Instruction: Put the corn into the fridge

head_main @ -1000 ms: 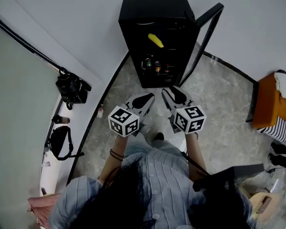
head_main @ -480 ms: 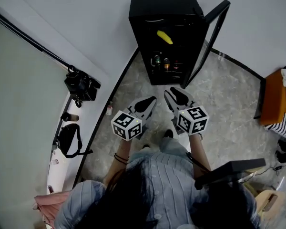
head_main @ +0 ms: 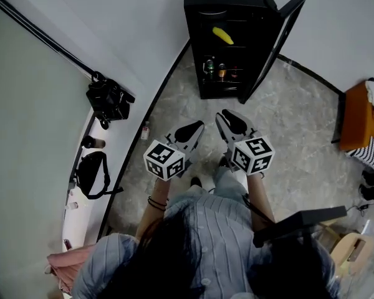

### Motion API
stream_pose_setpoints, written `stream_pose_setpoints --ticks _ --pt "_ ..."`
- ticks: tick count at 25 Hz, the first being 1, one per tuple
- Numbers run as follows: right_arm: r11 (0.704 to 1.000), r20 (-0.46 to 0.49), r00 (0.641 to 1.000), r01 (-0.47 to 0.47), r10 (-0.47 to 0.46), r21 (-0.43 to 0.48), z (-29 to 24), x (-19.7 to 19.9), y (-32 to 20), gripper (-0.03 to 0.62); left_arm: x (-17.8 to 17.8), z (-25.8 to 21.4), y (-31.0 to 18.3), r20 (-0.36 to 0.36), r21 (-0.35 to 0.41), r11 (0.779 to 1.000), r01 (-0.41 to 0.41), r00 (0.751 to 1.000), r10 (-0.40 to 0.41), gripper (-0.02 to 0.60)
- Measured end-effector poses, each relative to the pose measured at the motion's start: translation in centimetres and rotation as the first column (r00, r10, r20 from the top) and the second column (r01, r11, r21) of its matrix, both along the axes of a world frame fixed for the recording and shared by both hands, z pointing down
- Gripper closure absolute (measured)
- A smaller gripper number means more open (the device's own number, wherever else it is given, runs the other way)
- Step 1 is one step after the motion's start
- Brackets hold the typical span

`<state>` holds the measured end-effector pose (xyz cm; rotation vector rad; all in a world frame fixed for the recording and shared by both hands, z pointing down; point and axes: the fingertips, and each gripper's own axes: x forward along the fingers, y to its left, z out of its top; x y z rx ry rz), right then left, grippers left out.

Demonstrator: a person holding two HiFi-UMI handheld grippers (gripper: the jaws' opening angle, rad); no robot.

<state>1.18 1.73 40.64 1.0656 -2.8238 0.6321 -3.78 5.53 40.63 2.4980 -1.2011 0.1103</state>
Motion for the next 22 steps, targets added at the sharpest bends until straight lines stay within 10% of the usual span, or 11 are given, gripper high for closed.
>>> stream_pose_setpoints --ticks 22 --pt "0.998 -0.001 0.998 -0.066 0.066 0.018 0.1 -4.0 12.6 0.543 -3.4 0.5 10.4 -0.038 0.047 0.992 -0.114 0.993 0.116 0.574"
